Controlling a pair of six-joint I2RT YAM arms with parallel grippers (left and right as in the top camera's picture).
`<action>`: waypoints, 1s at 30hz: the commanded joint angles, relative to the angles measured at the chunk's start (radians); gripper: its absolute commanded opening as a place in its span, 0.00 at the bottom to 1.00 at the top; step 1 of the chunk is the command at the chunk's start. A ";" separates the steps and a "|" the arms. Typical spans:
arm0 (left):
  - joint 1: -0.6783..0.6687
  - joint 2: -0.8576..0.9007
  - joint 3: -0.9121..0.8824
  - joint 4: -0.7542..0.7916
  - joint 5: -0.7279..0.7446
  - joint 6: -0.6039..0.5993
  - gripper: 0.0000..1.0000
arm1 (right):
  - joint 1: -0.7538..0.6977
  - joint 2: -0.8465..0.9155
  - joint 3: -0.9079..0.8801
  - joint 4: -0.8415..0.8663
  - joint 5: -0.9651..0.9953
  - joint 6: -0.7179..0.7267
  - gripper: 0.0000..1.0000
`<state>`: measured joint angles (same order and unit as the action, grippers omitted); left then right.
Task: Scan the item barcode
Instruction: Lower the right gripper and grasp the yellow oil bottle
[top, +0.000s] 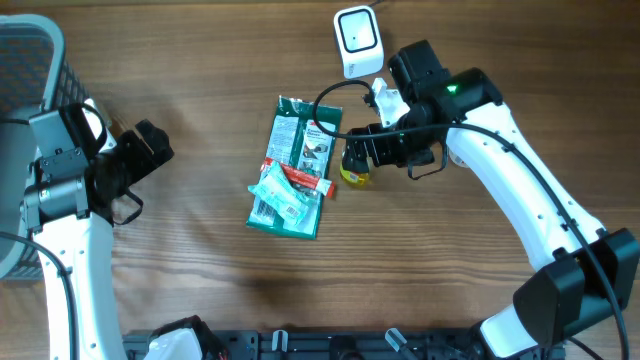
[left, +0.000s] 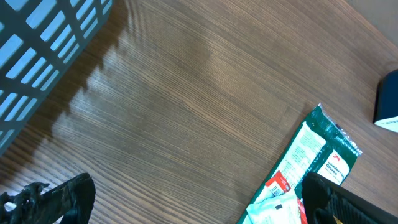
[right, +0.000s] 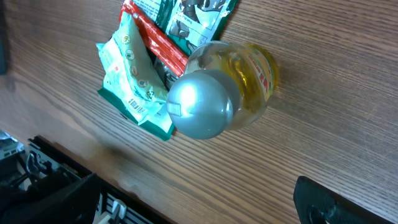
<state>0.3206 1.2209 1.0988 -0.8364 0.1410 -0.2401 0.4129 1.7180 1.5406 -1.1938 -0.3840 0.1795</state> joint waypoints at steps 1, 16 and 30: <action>-0.003 0.000 0.001 0.003 0.011 0.021 1.00 | 0.005 -0.016 0.005 -0.004 0.010 0.004 1.00; -0.003 0.000 0.001 0.003 0.011 0.021 1.00 | 0.009 -0.016 0.003 0.030 0.095 0.067 1.00; -0.003 0.000 0.001 0.002 0.011 0.021 1.00 | 0.214 0.002 -0.148 0.333 0.470 -0.210 1.00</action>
<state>0.3206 1.2213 1.0988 -0.8364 0.1410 -0.2401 0.6250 1.7164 1.4349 -0.8997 0.0780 0.0986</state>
